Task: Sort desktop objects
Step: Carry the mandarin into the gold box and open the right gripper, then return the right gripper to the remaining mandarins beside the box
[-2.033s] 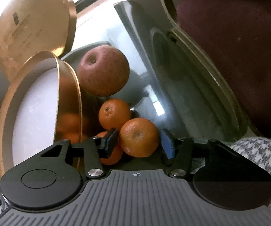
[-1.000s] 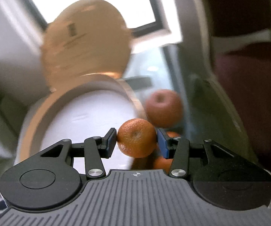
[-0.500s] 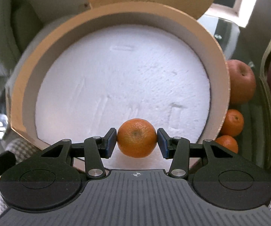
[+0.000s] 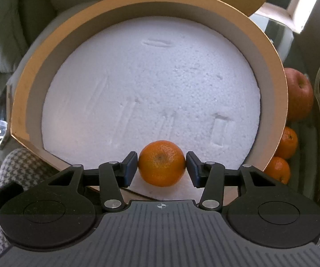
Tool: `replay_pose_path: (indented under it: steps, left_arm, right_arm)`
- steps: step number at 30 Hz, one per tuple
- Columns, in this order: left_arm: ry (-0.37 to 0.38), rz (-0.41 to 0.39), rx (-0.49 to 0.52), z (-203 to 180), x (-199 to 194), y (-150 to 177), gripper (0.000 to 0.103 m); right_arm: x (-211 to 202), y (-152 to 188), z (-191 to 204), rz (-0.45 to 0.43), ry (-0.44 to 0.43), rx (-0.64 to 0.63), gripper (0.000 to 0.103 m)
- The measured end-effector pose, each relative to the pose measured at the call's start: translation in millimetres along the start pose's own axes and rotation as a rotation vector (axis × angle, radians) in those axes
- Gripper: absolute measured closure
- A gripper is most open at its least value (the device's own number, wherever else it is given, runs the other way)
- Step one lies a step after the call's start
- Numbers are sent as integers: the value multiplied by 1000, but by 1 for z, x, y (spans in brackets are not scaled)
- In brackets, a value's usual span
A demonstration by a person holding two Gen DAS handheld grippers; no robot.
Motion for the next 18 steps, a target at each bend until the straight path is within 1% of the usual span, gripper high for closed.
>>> replay_pose_path:
  steps: [4,6,9,12,18]
  left_arm:
    - [-18,10,0,2,-1,3,1]
    - [-27,15,-4,2,-1,3,1]
    - [-32,6,10,-1,-4,3,1]
    - [-25,-1,36,-10,-7,2,1]
    - [25,-22,133,-42,-17,-4,1]
  right_arm:
    - [-4,0,-1,-6,-4,-5,46]
    - [-13,-1,-3,-28,-17,7,43]
    - [-35,-1,-13,-79,-58,43,43]
    - [-59,5,-32,-135,-102,106,42]
    - [-89,36,-85,-203,-112,250,42]
Point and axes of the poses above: each gripper's, at about its wrist camera, not at the fingertips, and x roughly the way its jaws point, z to its left, y to its underside, the point moved 6 cm from there along x, roughly the way its jaws point, and after that the axes turned 10 degrees about z, right-handed, at the moved point
